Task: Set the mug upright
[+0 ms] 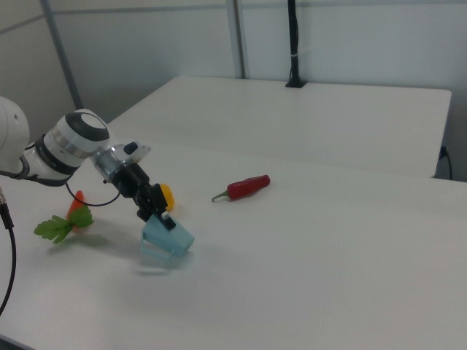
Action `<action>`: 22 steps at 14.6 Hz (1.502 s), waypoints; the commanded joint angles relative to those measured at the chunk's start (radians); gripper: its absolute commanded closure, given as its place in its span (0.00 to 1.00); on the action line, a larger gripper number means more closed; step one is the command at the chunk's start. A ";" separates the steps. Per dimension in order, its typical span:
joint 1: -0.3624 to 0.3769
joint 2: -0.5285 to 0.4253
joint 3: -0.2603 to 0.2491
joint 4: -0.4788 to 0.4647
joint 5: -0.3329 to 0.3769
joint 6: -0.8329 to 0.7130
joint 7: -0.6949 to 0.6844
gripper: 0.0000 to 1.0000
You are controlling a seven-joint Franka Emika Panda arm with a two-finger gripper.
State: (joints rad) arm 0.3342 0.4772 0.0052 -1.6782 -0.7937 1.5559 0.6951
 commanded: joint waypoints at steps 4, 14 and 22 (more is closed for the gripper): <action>-0.072 -0.109 0.009 0.050 0.115 -0.010 -0.214 1.00; -0.161 -0.092 0.009 0.049 0.623 0.312 -0.710 0.94; -0.173 -0.120 0.004 0.055 0.607 0.302 -0.737 0.00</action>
State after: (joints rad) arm 0.1737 0.4065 0.0053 -1.6065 -0.1931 1.8501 -0.0303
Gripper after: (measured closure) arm 0.502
